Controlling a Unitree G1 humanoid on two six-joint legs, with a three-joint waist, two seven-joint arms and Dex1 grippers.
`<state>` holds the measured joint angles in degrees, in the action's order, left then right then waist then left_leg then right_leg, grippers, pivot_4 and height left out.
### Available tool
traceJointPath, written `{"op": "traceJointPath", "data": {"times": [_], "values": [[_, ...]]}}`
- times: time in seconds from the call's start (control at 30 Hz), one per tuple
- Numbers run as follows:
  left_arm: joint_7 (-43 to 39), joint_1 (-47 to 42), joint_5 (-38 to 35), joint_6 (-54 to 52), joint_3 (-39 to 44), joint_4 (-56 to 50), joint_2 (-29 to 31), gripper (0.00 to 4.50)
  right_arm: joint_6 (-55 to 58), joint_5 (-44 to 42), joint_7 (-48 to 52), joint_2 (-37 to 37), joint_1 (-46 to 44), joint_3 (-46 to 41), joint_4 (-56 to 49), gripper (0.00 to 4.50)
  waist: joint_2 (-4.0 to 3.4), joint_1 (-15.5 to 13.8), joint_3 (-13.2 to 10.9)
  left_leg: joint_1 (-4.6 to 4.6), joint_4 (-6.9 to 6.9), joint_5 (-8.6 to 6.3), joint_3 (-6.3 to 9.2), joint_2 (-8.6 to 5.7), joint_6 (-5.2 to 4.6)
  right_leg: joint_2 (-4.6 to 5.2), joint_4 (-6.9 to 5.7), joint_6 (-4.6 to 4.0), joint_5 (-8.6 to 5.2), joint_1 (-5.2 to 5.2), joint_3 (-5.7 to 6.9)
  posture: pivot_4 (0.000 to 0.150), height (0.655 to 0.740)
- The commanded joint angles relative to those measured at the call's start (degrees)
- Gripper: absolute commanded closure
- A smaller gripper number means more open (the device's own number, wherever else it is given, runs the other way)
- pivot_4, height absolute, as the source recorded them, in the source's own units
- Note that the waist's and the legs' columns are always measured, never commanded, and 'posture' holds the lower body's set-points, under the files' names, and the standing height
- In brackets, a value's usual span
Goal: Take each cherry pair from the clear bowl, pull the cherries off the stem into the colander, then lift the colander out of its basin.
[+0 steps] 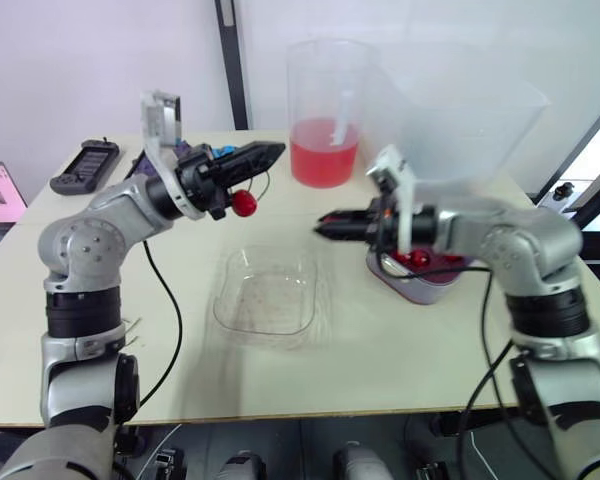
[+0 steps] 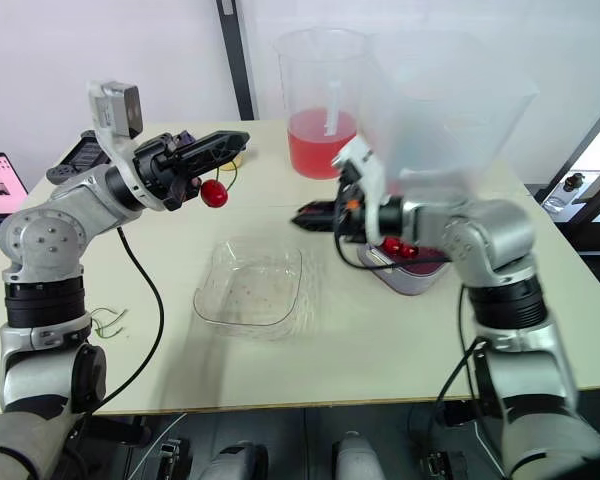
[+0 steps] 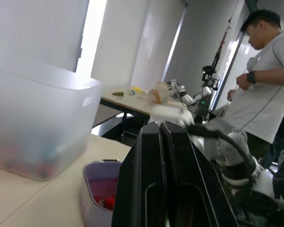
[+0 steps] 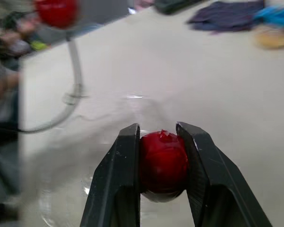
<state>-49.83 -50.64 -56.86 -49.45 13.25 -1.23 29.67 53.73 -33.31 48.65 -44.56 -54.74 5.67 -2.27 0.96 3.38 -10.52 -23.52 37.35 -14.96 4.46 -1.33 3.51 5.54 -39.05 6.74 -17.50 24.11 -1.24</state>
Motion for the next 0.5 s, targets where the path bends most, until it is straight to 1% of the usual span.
{"op": "traceJointPath", "data": {"times": [0.03, 0.07, 0.13, 0.3, 0.4, 0.43, 0.5], "values": [[0.3, 0.4, -0.6, 1.0, 1.9, -2.1, 1.0, 4.50, -10.0, 9.8, 5.3, -7.2, -1.7, 2.4, 6.2, 3.41, 0.00, -0.2, 0.0, 0.00, -0.01, -0.06, -0.06, 0.00, -0.10, 0.00, 0.01, 0.00, 0.00, 0.00, -0.02, 0.150, 0.7337], [0.4, 0.8, -0.7, 1.2, 1.9, -2.4, 1.0, 4.50, -12.6, 12.3, 7.0, -9.5, -0.9, 3.6, 8.6, 3.41, 0.01, -0.2, 0.0, 0.00, 0.00, -0.17, -0.13, 0.00, -0.30, 0.00, 0.02, 0.00, 0.00, 0.00, -0.02, 0.150, 0.7337], [0.6, 1.1, -0.7, 1.3, 1.9, -2.7, 0.8, 4.50, -16.1, 15.6, 9.4, -11.3, 0.2, 5.1, 11.9, 3.41, 0.01, -0.2, 0.0, 0.00, 0.01, -0.18, -0.23, 0.02, -0.32, 0.00, 0.02, 0.00, 0.00, 0.00, -0.02, 0.150, 0.7337], [1.4, 1.6, -0.9, 1.5, 1.7, -3.5, -0.1, 4.50, -21.4, 21.4, 12.1, -11.1, 2.7, 7.2, 16.8, 3.41, 0.00, 0.4, 0.0, 0.01, 0.01, -0.17, -0.28, 0.06, -0.29, -0.01, 0.00, 0.00, 0.00, 0.01, -0.05, 0.150, 0.7337], [1.8, 1.9, -1.1, 1.3, 1.7, -4.0, -0.5, 4.50, -23.3, 23.9, 12.5, -10.7, 3.2, 7.5, 18.7, 2.41, 0.00, 0.5, 0.0, 0.01, 0.01, -0.13, -0.28, 0.06, -0.23, -0.01, 0.00, 0.00, 0.00, 0.03, -0.07, 0.150, 0.7337], [1.9, 1.9, -1.2, 1.3, 1.6, -4.1, -0.6, 4.50, -23.3, 24.1, 12.6, -10.4, 3.0, 7.1, 19.1, 1.96, 0.00, 0.4, 0.0, 0.01, 0.02, -0.07, -0.27, 0.06, -0.12, -0.01, 0.00, 0.00, 0.00, 0.03, -0.07, 0.150, 0.7337], [2.0, 2.0, -1.3, 1.1, 1.7, -4.2, -0.6, 4.50, -23.8, 24.9, 13.1, -10.7, 2.2, 6.6, 19.2, 0.91, 0.00, 0.4, 0.0, 0.01, 0.02, 0.01, -0.27, 0.06, 0.01, 0.00, 0.00, 0.00, 0.00, 0.02, -0.07, 0.150, 0.7337]]}}
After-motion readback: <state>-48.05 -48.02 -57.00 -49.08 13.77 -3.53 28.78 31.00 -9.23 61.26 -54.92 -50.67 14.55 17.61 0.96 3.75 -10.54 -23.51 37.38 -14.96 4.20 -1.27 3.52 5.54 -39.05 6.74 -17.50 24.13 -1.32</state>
